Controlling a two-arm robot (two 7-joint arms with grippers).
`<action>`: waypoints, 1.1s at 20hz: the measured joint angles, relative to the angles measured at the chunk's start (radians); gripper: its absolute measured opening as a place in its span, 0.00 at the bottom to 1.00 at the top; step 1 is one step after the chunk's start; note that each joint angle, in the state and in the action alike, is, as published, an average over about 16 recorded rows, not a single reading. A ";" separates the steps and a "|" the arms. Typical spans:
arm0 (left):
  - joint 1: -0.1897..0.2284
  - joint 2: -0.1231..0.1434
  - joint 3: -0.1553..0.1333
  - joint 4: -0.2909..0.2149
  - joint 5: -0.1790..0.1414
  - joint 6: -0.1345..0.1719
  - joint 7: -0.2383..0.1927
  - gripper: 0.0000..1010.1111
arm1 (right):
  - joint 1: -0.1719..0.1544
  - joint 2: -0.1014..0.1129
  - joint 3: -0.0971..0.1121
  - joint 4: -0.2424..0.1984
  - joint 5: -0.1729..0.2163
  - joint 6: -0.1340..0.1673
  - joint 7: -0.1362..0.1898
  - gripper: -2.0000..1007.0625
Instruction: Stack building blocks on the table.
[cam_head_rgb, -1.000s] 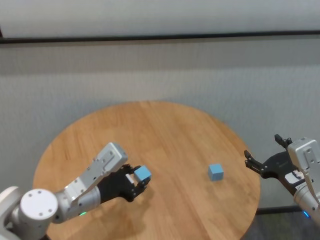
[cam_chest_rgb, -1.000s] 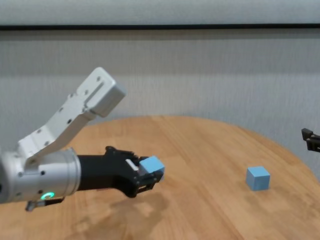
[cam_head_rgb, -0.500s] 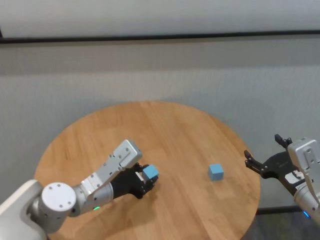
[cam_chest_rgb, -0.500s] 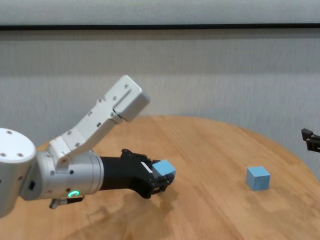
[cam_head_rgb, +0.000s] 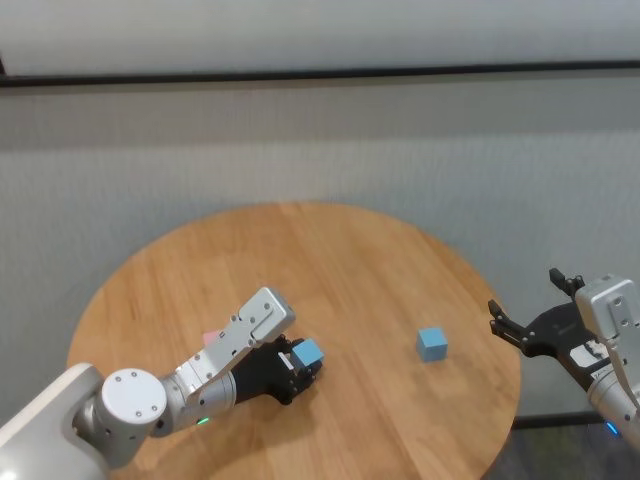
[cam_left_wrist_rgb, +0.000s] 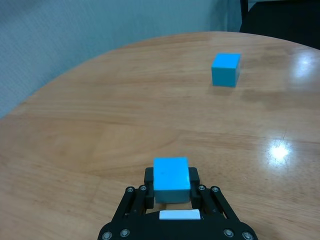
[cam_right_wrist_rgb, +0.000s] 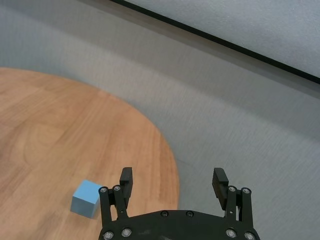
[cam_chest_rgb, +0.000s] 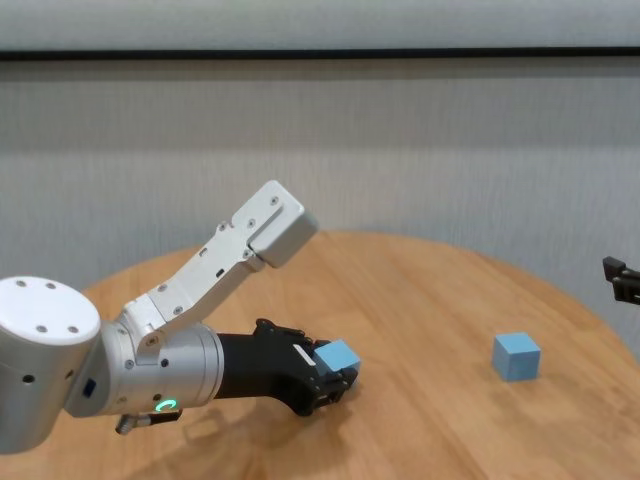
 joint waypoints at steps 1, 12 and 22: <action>-0.002 -0.003 -0.001 0.006 0.001 -0.001 0.001 0.40 | 0.000 0.000 0.000 0.000 0.000 0.000 0.000 1.00; 0.001 -0.004 -0.022 0.006 -0.008 0.004 -0.003 0.51 | 0.000 0.000 0.000 0.000 0.000 0.000 0.000 1.00; 0.038 0.051 -0.077 -0.115 -0.054 0.024 0.000 0.80 | 0.000 0.000 0.000 0.000 0.000 0.000 0.000 1.00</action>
